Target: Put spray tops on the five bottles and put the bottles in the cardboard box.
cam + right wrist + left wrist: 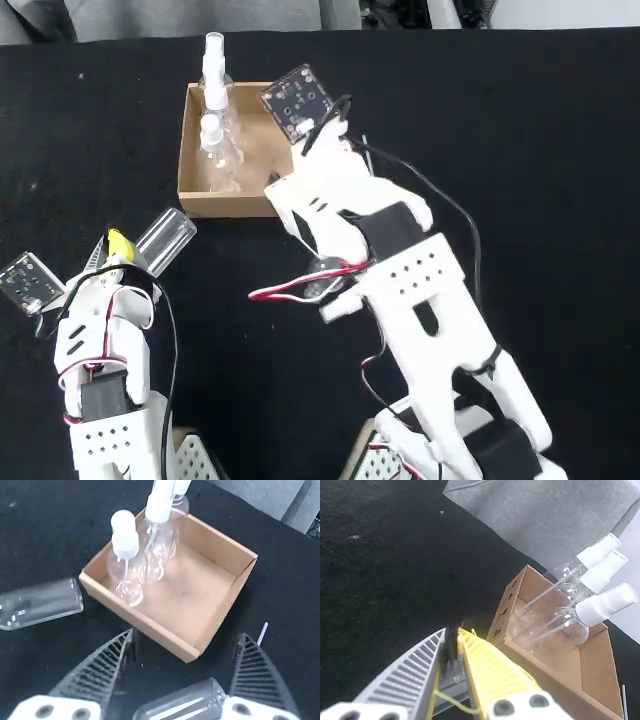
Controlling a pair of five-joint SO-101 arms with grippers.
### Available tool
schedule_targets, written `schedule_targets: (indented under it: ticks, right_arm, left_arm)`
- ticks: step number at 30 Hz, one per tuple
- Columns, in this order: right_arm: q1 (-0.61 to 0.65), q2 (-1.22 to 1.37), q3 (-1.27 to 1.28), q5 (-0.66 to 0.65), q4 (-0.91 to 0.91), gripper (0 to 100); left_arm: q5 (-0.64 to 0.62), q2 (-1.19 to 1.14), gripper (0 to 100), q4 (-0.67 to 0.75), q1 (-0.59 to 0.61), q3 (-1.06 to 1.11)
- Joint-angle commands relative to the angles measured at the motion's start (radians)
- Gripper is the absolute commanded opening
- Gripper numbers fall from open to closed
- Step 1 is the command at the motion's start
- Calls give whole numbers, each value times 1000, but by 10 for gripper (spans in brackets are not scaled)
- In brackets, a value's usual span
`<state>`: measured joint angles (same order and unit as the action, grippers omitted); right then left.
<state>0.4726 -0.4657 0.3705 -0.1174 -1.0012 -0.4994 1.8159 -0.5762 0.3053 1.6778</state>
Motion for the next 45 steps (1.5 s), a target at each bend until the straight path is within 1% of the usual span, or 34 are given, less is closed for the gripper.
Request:
schedule_targets:
  ticks: [1, 6, 13, 16, 24, 28, 31, 34, 43, 45]
  right_arm:
    - [-37, -51, -65, -29, -80, 272]
    - [-80, -58, -122, -28, -219, 272]
    - [-120, -51, -117, -15, -347, 272]
    - [-123, -51, -116, 57, -370, 272]
    - [-130, -51, -1, 195, -353, 276]
    - [-153, -50, 73, 273, -273, 276]
    - [-193, -48, 111, 284, -215, 276]
    - [-224, -33, 114, 287, -203, 276]
    - [-227, 150, 38, 367, -196, 276]
    - [-224, 170, 38, 362, -195, 276]
  left_arm:
    - [11, 5, 30, -5, -7, 22]
    - [11, 5, 30, -5, -7, 22]
    - [11, 5, 30, -5, -7, 22]
    - [11, 5, 30, -5, -7, 22]
    - [11, 5, 30, -5, -8, 22]
    - [11, 5, 30, -5, -8, 22]
    - [11, 5, 30, -5, -10, 22]
    - [11, 5, 30, -5, -12, 22]
    - [11, 5, 30, -5, -12, 22]
    - [11, 5, 30, -5, -12, 22]
